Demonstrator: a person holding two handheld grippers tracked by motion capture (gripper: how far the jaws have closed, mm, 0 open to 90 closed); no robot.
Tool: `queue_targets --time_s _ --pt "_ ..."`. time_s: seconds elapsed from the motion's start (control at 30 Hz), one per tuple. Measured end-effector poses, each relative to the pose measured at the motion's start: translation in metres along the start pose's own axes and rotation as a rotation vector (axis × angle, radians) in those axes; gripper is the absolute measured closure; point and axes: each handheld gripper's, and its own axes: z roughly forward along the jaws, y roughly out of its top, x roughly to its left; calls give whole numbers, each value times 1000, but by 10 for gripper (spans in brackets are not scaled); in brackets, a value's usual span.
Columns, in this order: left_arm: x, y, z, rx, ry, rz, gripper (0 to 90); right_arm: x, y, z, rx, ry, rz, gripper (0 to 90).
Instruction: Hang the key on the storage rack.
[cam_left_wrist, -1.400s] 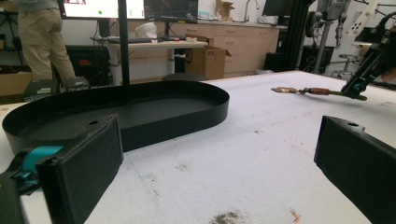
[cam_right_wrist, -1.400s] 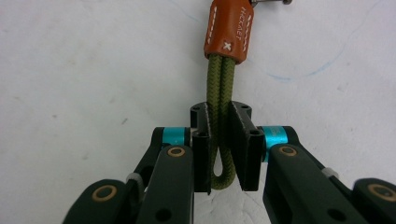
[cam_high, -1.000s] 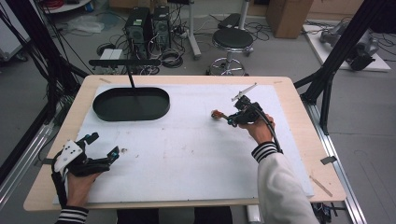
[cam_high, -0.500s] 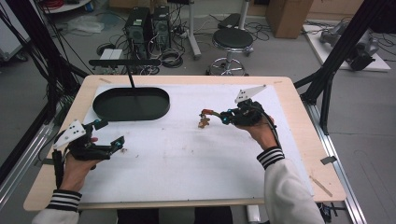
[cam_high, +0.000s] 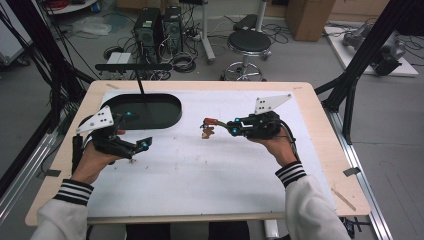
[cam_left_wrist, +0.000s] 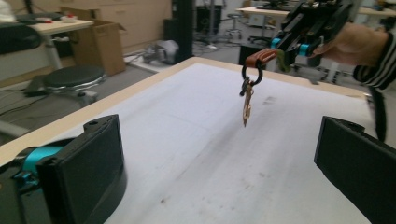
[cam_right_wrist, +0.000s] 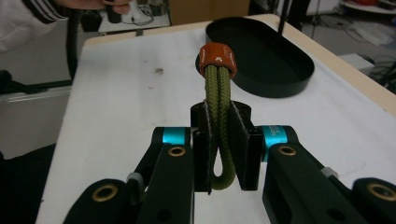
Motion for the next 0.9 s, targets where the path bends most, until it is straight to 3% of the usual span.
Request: queue_targets --time_s 0.43,0.7,0.9 --pt "-13 44 50 96 -191 82 17 12 8 3 -90 108 -76 800" --pt "-25 53 79 155 -275 129 19 18 13 7 -105 150 -107 800" --pt "-30 56 92 186 -325 150 86 21 15 10 -94 173 -126 800"
